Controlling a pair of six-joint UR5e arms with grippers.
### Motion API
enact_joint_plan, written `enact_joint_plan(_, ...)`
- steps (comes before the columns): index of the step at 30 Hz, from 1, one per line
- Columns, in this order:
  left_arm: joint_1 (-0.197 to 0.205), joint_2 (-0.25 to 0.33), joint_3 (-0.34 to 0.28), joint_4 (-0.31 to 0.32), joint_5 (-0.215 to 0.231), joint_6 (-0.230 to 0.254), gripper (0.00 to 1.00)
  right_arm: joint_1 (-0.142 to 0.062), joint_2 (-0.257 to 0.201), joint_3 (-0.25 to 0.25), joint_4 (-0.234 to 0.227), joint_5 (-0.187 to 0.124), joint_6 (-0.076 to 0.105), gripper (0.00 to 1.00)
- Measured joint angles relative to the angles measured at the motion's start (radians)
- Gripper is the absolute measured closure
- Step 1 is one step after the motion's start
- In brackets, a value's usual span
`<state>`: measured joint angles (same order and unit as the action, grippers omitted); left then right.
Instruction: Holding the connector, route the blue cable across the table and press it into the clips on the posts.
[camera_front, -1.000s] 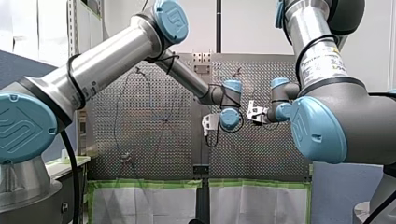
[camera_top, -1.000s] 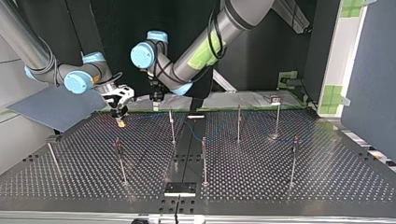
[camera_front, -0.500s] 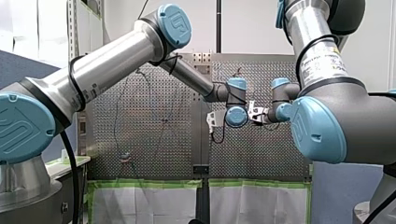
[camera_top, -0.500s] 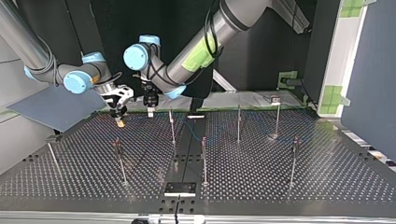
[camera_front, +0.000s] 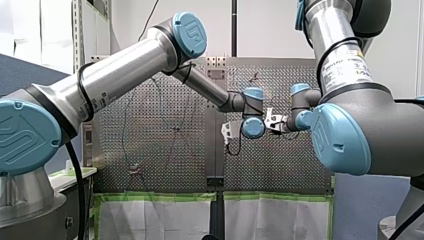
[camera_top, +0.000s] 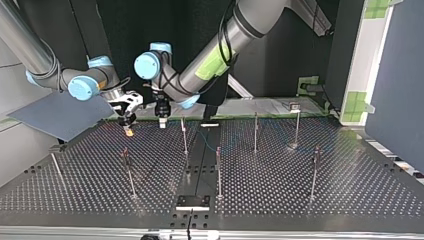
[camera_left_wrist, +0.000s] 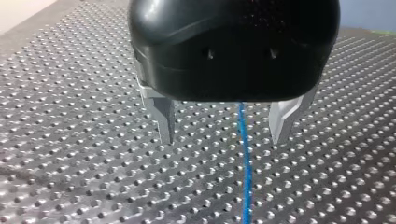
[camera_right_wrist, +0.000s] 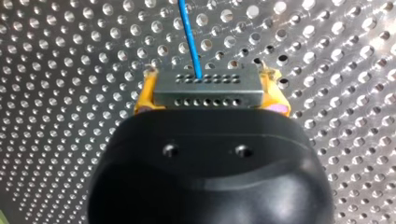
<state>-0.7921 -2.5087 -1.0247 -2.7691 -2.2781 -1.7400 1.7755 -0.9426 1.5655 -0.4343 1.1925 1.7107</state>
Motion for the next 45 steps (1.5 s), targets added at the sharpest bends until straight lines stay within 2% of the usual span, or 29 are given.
enact_joint_plan(8,-0.014,-0.043,0.052,-0.033,-0.037,-0.008,0.00,0.000,0.000,0.000,0.001,-0.002,0.000,1.00)
enact_joint_plan(15,0.002,-0.102,0.113,-0.060,-0.087,-0.018,0.00,0.000,0.001,0.000,0.002,-0.008,0.000,1.00)
enact_joint_plan(24,-0.002,-0.124,0.189,-0.059,-0.099,-0.018,0.00,0.000,0.001,0.000,0.000,-0.008,0.000,1.00)
enact_joint_plan(31,0.005,-0.125,0.200,-0.060,-0.101,-0.017,0.00,0.000,0.001,0.000,0.000,-0.008,0.000,1.00)
enact_joint_plan(40,0.013,-0.125,0.174,-0.057,-0.102,-0.007,0.00,0.000,0.001,0.000,0.000,-0.008,0.001,1.00)
enact_joint_plan(42,0.015,-0.125,0.172,-0.056,-0.103,-0.002,0.04,0.000,0.001,0.000,0.001,-0.008,0.001,1.00)
enact_joint_plan(43,0.015,-0.125,0.172,-0.055,-0.104,0.001,0.24,0.000,0.001,0.000,0.001,-0.008,0.001,1.00)
enact_joint_plan(44,0.015,-0.125,0.171,-0.053,-0.105,0.004,0.37,0.000,0.001,0.000,0.001,-0.008,0.001,1.00)
enact_joint_plan(45,0.015,-0.124,0.171,-0.052,-0.105,0.006,0.37,0.000,0.001,0.000,0.001,-0.008,0.001,1.00)
